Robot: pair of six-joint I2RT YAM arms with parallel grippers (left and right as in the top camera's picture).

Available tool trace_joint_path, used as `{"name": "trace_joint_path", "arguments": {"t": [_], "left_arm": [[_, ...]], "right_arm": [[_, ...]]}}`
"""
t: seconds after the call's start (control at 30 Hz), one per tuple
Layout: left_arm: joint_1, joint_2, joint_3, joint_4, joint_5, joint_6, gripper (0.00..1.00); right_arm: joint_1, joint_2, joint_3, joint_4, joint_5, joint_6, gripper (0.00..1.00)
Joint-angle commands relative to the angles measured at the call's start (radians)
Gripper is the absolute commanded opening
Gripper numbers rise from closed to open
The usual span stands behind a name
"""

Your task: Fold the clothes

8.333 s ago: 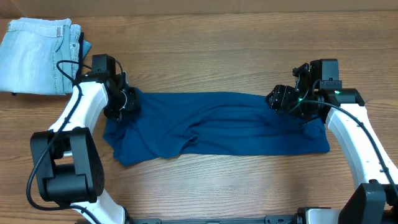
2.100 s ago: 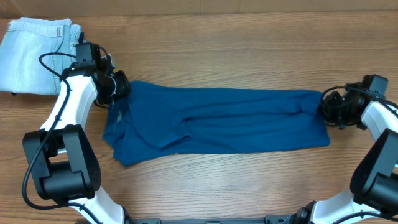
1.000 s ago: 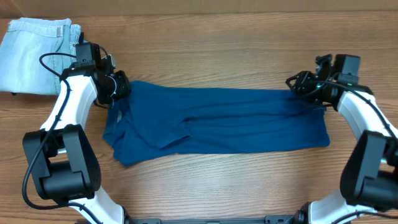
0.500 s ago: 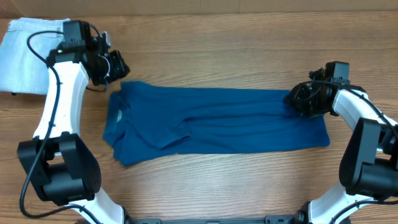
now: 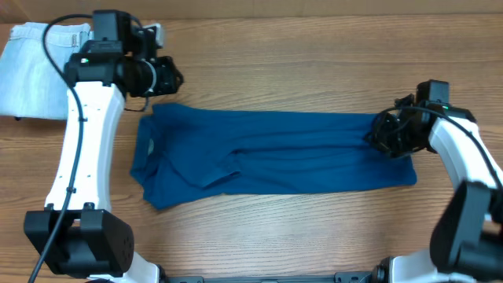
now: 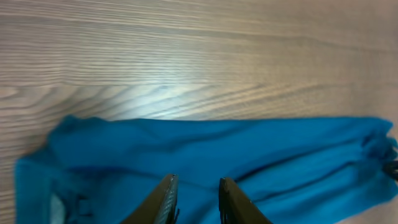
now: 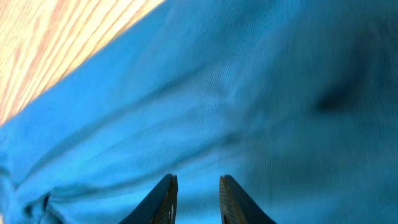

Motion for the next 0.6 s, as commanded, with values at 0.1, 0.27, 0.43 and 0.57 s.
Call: {"name": "trace_joint_path", "arguments": {"t": [0.1, 0.27, 0.43, 0.57], "left_arm": [[-0.133, -0.017, 0.027, -0.007, -0.022, 0.053, 0.32], [-0.226, 0.045, 0.003, -0.01, -0.097, 0.092, 0.4], [-0.306, 0.159, -0.001, 0.005, 0.077, 0.345, 0.53], [-0.368, 0.249, -0.001, 0.051, 0.035, 0.432, 0.53]], "right_arm": [[0.002, -0.091, 0.014, -0.019, 0.032, -0.013, 0.27], [0.002, -0.089, 0.014, 0.006, 0.012, -0.01, 0.34], [0.001, -0.089, 0.014, 0.008, 0.005, -0.032, 0.43], [0.001, -0.089, 0.014, 0.0, 0.004, -0.032, 0.43]]}}
